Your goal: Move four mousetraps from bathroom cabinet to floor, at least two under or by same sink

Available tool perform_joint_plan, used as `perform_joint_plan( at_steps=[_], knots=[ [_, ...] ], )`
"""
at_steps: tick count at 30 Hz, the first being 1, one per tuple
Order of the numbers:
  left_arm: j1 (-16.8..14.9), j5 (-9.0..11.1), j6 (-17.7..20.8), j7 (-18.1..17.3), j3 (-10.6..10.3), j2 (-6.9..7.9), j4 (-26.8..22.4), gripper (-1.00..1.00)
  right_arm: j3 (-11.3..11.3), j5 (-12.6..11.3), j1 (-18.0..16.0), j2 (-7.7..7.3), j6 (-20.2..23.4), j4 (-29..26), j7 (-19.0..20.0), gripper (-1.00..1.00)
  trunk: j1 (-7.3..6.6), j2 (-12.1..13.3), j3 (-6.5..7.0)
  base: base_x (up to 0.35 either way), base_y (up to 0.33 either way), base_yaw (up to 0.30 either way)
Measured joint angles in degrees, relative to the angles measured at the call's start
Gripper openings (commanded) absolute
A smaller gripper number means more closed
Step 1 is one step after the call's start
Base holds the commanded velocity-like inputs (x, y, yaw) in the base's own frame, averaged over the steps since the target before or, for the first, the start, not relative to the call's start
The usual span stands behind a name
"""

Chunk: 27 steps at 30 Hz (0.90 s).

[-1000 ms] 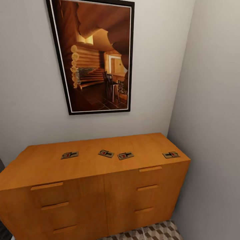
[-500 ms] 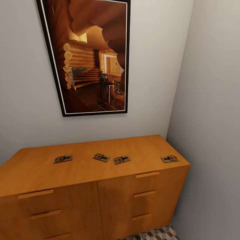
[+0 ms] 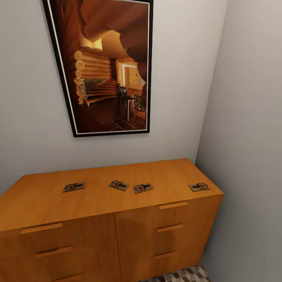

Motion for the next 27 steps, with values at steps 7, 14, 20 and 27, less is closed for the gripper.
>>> perform_joint_plan(
  at_steps=[7, 14, 20, 27],
  knots=[
    [0.00, 0.00, 0.00, 0.04, 0.00, 0.01, 0.00, 1.00, 0.00, 0.00, 0.00, -0.01, 0.00, 0.00, 0.00, 1.00, 0.00, 0.00, 0.00, 0.000, 0.000, 0.000],
    [0.00, 0.01, 0.00, 0.07, 0.00, 0.01, 0.00, 1.00, 0.00, 0.00, 0.00, -0.01, 0.00, 0.00, 0.00, 1.00, 0.00, 0.00, 0.00, 0.000, 0.000, 0.000],
    [0.00, 0.02, 0.00, 0.07, 0.00, 0.02, 0.00, 1.00, 0.00, 0.00, 0.00, 0.00, 0.00, 0.00, 0.00, 1.00, 0.00, 0.00, 0.00, 0.000, 0.000, 0.000],
    [0.00, 0.01, 0.00, 0.07, 0.00, 0.02, 0.00, 1.00, 0.00, -0.02, 0.00, 0.00, -0.04, 0.00, -0.02, 1.00, 0.00, 0.00, 0.00, 0.000, 0.000, 0.008]
  ],
)
